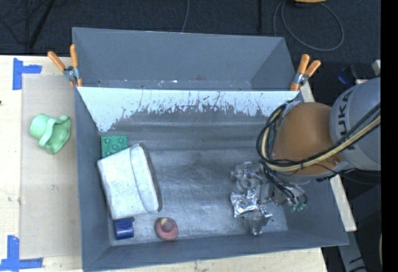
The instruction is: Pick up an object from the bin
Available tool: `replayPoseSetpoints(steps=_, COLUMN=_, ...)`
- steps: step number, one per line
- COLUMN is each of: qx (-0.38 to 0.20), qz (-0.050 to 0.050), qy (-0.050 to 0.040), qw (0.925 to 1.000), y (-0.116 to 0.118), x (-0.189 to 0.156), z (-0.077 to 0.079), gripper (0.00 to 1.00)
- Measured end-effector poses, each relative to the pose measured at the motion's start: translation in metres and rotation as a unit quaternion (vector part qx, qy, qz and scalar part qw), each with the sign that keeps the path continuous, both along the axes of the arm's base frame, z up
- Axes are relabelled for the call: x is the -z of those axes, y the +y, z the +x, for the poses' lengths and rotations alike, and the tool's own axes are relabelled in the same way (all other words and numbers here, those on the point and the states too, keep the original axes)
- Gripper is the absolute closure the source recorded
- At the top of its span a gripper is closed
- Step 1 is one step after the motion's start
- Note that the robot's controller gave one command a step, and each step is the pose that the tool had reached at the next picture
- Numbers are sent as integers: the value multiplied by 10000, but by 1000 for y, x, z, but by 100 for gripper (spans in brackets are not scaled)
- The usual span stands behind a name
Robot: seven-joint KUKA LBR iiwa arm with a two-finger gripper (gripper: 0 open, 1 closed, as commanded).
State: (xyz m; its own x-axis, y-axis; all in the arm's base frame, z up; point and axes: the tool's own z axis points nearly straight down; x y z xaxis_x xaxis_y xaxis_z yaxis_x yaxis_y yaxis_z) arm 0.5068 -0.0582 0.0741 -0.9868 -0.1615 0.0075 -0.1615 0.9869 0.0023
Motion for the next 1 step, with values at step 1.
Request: replayPoseSetpoints(steps=1, qx=-8, qz=-3, qy=-33, qw=10000, y=0, x=-3, z=2, gripper=100)
